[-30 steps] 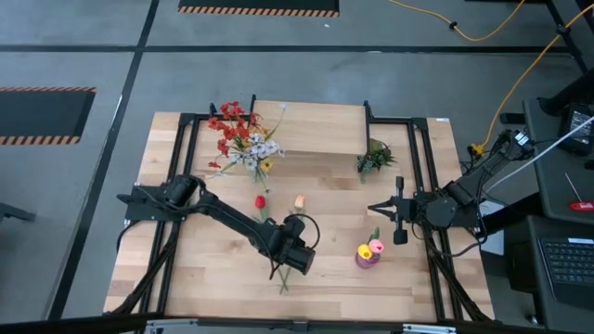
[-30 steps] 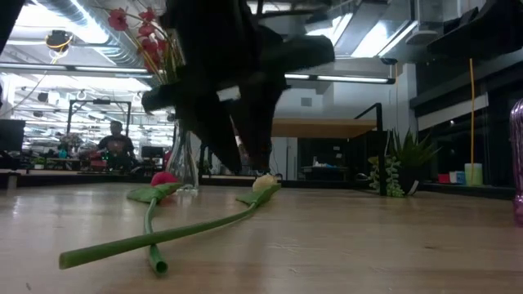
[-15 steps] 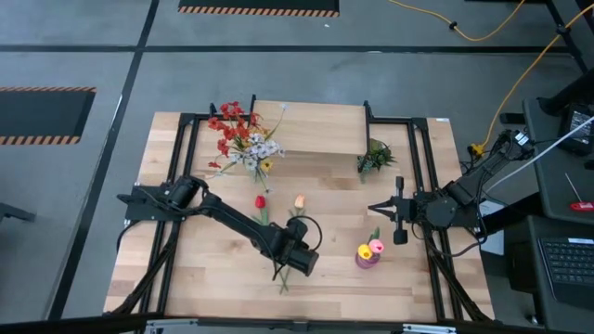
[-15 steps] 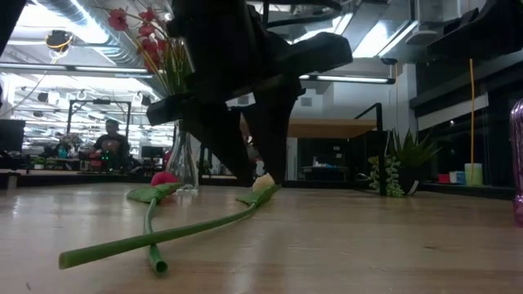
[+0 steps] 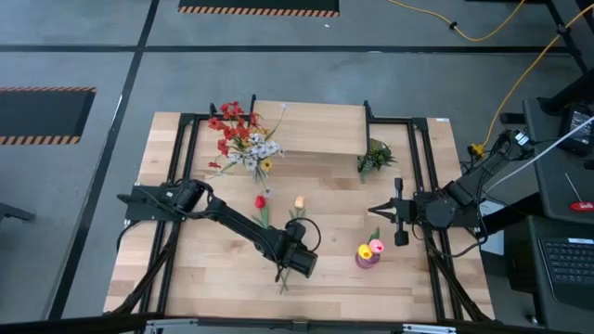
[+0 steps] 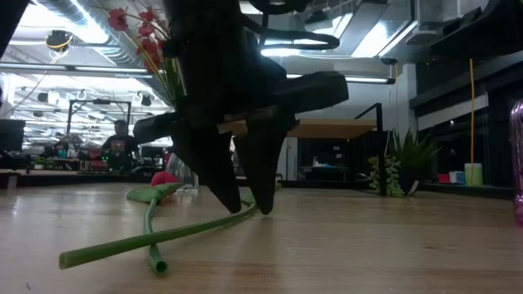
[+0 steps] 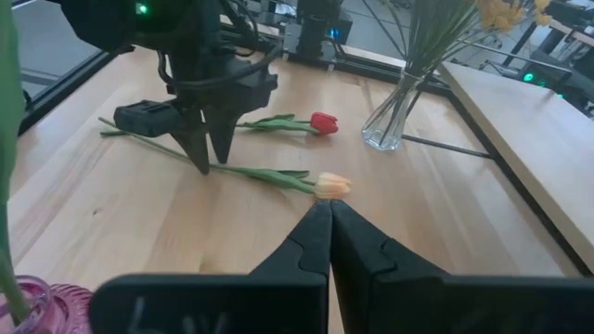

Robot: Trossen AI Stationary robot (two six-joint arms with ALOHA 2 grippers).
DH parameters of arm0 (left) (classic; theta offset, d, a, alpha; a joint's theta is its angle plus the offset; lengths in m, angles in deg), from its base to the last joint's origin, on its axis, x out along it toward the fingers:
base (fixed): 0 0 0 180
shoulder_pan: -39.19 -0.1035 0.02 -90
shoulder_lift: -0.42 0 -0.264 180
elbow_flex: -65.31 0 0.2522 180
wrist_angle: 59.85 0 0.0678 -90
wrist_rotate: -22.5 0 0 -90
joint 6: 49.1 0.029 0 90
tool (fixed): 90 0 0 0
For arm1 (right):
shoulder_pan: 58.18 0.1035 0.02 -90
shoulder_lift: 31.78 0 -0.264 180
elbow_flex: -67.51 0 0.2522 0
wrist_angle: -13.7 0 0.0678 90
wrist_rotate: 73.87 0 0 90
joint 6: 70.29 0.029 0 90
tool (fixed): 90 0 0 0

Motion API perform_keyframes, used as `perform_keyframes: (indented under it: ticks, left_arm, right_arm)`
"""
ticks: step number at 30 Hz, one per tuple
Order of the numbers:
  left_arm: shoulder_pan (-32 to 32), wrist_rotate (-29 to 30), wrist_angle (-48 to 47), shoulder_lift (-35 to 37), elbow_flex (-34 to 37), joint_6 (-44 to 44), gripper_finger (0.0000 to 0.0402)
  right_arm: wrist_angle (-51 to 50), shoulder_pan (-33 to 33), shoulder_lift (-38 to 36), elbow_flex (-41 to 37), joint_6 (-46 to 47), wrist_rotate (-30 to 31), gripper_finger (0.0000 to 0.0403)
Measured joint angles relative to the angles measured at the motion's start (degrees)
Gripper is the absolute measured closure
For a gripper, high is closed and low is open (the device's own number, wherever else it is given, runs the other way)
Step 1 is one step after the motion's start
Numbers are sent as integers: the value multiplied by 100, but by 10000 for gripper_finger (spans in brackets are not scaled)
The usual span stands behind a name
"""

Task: Pick and place flowers into a vace then onto a shelf
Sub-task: Put the white flower into the purple vase

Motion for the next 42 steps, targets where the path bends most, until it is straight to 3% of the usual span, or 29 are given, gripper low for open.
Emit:
perform_keyframes:
  ticks: [8, 19, 30, 36, 42]
  left_arm:
    - [-33, -600, -239, 24, 5, -4, 303]
    - [-28, -786, -289, 17, 16, 269, 393]
    - [-1, -848, -432, 333, 72, 896, 398]
    - [-19, -413, -796, 779, 50, 1359, 398]
    - [-35, -363, -960, 1183, 40, 1895, 398]
  right_arm:
    - [1, 0, 0, 2, 0, -29, 396]
    - [-7, 0, 0, 0, 0, -43, 396]
    - [-13, 1, 0, 0, 4, -45, 396]
    - [-26, 0, 4, 0, 4, -45, 396]
    - [-34, 2, 9, 0, 4, -197, 396]
